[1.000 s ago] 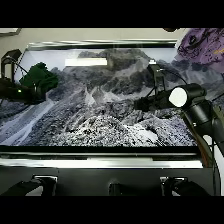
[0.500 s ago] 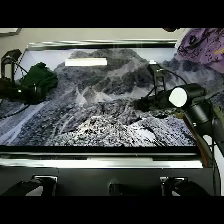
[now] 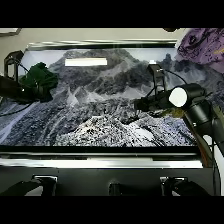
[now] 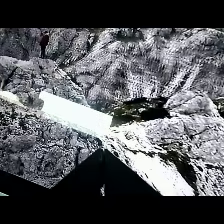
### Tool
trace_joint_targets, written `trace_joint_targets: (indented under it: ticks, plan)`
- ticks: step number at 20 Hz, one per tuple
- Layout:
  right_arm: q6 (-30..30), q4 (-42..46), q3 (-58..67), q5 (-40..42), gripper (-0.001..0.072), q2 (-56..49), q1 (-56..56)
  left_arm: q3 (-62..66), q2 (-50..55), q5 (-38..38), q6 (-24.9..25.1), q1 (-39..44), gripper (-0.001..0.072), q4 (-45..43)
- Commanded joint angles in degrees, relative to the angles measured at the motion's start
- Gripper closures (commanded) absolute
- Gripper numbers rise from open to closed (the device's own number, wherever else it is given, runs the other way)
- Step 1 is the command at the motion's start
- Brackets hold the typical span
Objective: Fold the clothes and pants, and hang the long-sleeved shirts on hangers.
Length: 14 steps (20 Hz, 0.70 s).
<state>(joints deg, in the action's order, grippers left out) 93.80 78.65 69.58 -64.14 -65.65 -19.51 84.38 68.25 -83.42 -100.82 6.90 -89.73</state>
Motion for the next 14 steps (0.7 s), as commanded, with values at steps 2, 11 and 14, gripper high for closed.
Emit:
trace_joint_targets:
  ticks: [2, 11, 14]
  plan:
    - [0.02, 0.0, 0.07, -0.02, 0.0685, 0.04, -0.04, 0.46, 7.21, 16.24, -10.19, -6.14, -0.0013, -14.86]
    - [0.02, 0.0, 0.07, -0.02, 0.0685, 0.04, -0.04, 32.81, 51.25, 26.6, -8.26, -26.67, -0.0013, -6.19]
    - [0.02, 0.0, 0.07, -0.02, 0.0685, 0.04, -0.04, 35.21, 55.63, 32.46, -5.03, -27.08, -0.0013, -6.23]
